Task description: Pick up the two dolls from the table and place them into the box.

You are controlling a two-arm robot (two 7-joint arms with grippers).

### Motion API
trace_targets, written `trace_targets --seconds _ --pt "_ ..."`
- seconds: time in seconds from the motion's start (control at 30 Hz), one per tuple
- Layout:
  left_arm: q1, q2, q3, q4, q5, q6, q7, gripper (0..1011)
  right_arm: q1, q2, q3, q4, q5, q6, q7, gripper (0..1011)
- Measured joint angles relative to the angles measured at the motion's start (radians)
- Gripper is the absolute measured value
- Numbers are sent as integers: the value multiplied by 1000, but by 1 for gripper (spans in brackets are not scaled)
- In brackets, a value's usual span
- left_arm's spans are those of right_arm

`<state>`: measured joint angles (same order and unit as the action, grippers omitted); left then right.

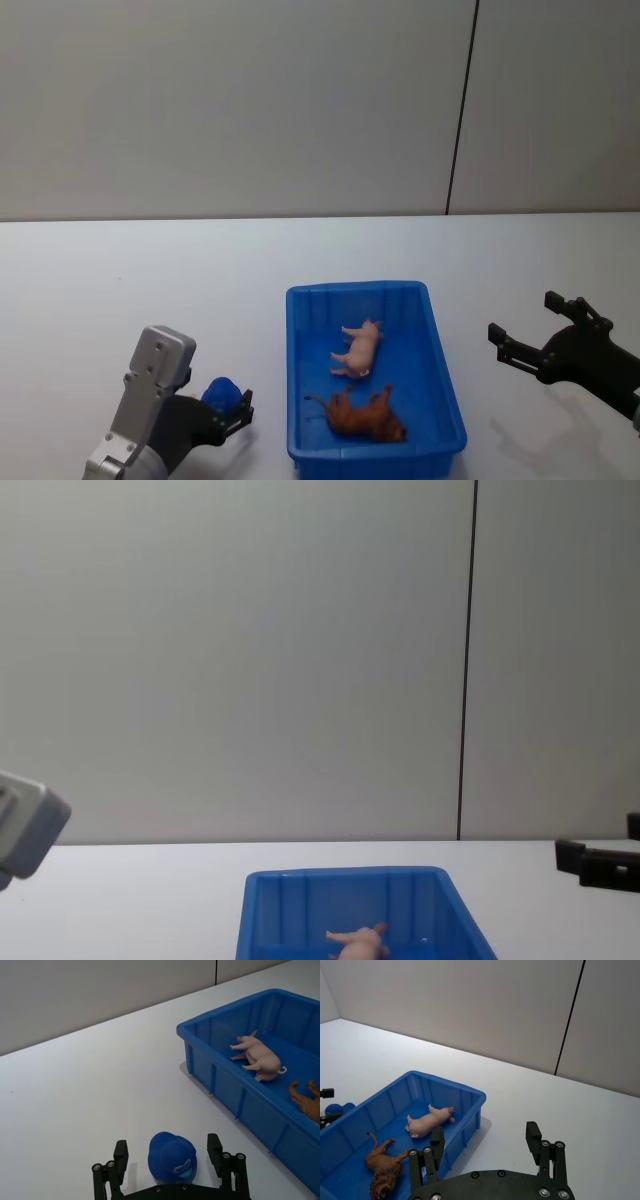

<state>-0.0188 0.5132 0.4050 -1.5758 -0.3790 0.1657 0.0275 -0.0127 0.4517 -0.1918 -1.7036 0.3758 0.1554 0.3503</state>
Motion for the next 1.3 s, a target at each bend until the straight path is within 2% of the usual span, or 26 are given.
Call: trace_targets --seconds 0.17,0.3,0.67,0.97,1.3 --pt "1 -4 0 17 -4 -4 -13 983 0 0 0 0 0 0 0 1001" --pt "1 -8 0 32 -6 -6 -24 906 0 0 0 0 0 0 0 1001" --pt "0 -15 -2 57 -2 -17 -46 581 0 0 0 0 0 0 0 1001" --pt "1 -16 -6 60 12 -32 -57 514 0 0 0 0 0 0 0 1001" --pt "-18 -18 -20 19 52 -65 -65 443 0 0 0 0 0 0 0 1001"
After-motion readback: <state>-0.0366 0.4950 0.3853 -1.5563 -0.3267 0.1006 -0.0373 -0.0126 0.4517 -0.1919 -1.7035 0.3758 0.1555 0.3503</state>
